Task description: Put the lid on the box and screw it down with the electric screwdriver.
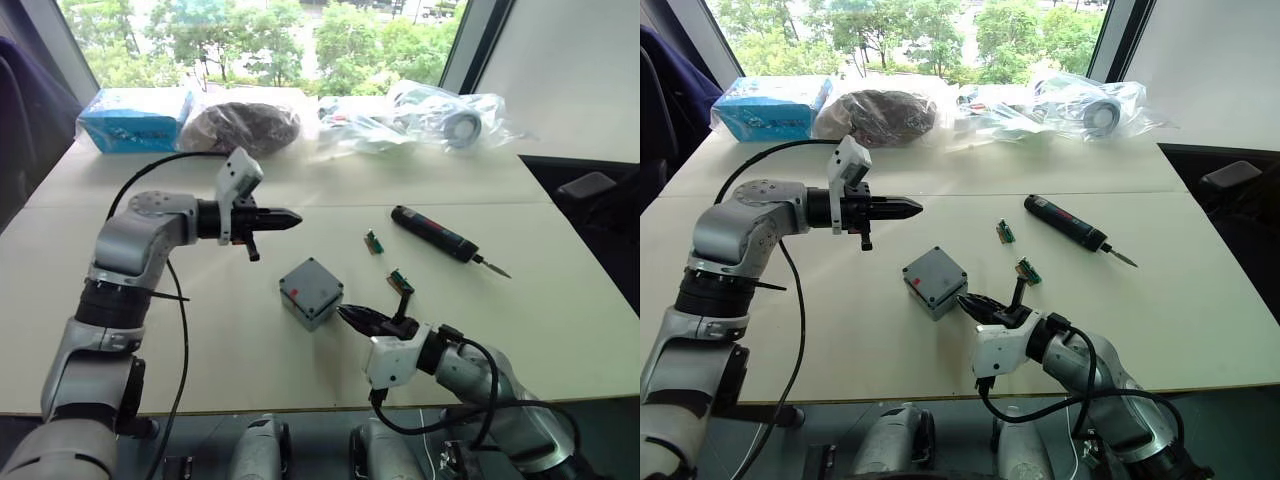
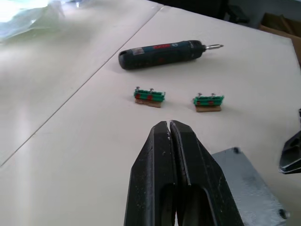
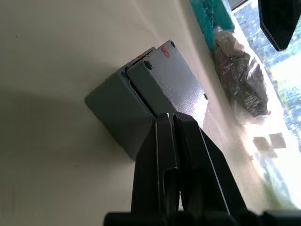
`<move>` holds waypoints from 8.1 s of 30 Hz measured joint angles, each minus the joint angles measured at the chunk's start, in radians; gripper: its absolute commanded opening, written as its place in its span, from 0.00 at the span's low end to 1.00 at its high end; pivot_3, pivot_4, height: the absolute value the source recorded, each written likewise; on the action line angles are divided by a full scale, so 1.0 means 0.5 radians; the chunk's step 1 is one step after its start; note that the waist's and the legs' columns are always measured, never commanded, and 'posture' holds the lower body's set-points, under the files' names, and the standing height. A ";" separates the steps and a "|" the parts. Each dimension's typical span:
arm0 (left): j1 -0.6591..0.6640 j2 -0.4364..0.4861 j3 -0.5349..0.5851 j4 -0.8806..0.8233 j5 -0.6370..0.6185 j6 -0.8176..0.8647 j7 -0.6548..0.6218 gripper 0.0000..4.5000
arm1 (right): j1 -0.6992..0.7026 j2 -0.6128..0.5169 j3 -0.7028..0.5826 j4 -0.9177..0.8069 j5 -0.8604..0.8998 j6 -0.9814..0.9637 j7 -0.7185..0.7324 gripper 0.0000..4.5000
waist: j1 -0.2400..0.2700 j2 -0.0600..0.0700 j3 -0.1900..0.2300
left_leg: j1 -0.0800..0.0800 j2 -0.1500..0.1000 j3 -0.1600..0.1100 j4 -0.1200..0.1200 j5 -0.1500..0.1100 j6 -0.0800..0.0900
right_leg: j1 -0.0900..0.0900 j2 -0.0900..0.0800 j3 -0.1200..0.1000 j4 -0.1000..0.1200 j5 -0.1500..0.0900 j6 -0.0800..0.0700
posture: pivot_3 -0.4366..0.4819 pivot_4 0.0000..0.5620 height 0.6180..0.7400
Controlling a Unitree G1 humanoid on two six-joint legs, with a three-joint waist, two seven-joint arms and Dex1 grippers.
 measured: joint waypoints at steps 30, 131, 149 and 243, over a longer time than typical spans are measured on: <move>0.181 -0.024 -0.213 0.018 0.195 -0.203 -0.243 0.00 | -0.122 0.163 0.013 -0.180 0.470 0.838 0.117 0.01 | 0.009 0.000 0.003 | -0.028 0.000 0.000 0.006 0.000 0.001 | -0.027 -0.001 -0.001 0.003 0.002 -0.001 | 0.48 0.27 1.00; 0.559 -0.092 -0.128 -0.265 0.230 -0.014 -0.030 0.00 | -0.509 0.095 0.002 0.369 0.606 0.916 0.081 0.01 | 0.009 0.001 0.003 | -0.029 0.000 -0.003 0.010 0.001 0.000 | -0.026 0.008 0.000 0.006 0.006 0.005 | 0.48 0.27 1.00; 0.564 -0.057 -0.123 -0.288 0.139 -0.003 -0.043 0.00 | -0.466 0.067 -0.126 0.287 0.717 0.933 0.131 0.01 | 0.011 0.001 0.003 | -0.029 0.000 -0.004 0.010 0.001 0.000 | -0.025 0.008 0.000 0.006 0.006 0.004 | 0.48 0.27 1.00; 0.384 0.309 0.037 -0.683 -0.273 0.306 -0.115 0.00 | -0.589 0.231 -0.291 0.143 1.320 1.299 -0.133 0.03 | 0.008 0.003 0.004 | -0.029 0.000 -0.006 0.010 0.001 -0.001 | -0.024 0.009 0.000 0.006 0.006 0.004 | 0.48 0.27 1.00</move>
